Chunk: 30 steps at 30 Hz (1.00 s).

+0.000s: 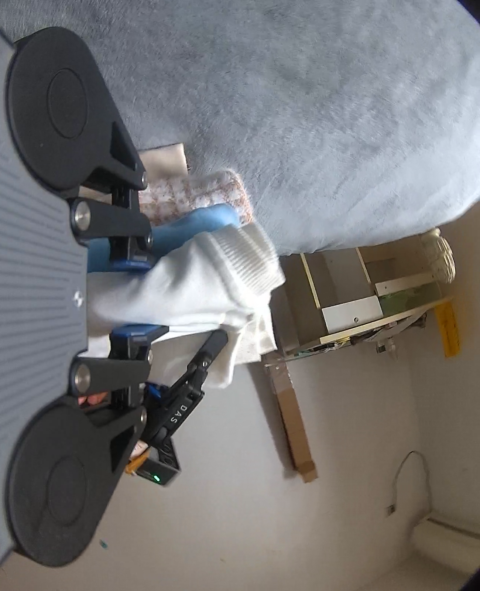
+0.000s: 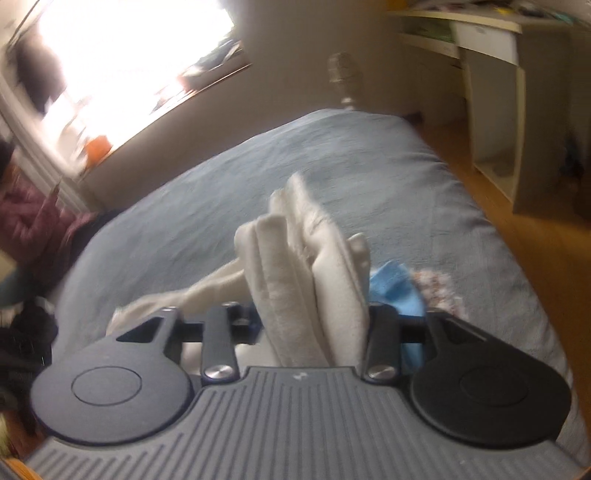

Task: Fold clothes
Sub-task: 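Carry the sweatshirt with both grippers over to the folded clothes stack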

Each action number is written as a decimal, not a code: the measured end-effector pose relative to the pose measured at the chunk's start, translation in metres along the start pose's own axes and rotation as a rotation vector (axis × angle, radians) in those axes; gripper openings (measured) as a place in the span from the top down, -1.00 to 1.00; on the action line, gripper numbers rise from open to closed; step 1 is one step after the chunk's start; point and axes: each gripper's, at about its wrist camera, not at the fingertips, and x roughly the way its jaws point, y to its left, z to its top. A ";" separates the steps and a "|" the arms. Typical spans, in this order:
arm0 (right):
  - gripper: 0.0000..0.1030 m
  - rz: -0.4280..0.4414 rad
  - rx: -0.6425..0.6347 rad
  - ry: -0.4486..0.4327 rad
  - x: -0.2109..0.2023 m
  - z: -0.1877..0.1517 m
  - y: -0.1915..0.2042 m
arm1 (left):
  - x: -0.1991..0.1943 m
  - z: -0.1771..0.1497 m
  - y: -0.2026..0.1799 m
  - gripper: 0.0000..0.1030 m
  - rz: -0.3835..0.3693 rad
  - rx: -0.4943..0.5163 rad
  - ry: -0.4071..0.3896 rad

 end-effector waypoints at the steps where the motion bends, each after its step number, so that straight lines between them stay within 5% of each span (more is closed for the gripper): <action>1: -0.08 -0.011 0.044 -0.024 -0.003 0.002 -0.005 | -0.002 0.003 0.003 0.35 -0.003 -0.023 -0.010; 6: -0.15 -0.071 0.273 -0.277 -0.073 -0.018 -0.038 | -0.003 0.016 0.010 0.35 -0.003 -0.054 -0.026; 12: -0.16 -0.140 0.510 -0.565 -0.199 -0.132 -0.061 | -0.005 0.027 0.017 0.28 0.029 -0.049 -0.055; 19: -0.16 -0.165 0.668 -0.443 -0.224 -0.249 -0.046 | -0.043 0.030 0.004 0.10 0.101 0.022 -0.111; 25: -0.16 -0.059 0.766 -0.291 -0.188 -0.285 -0.015 | -0.046 0.016 -0.024 0.00 0.147 0.200 -0.037; 30: -0.16 0.008 0.781 -0.224 -0.178 -0.300 0.012 | -0.027 0.004 -0.033 0.11 0.192 0.275 -0.001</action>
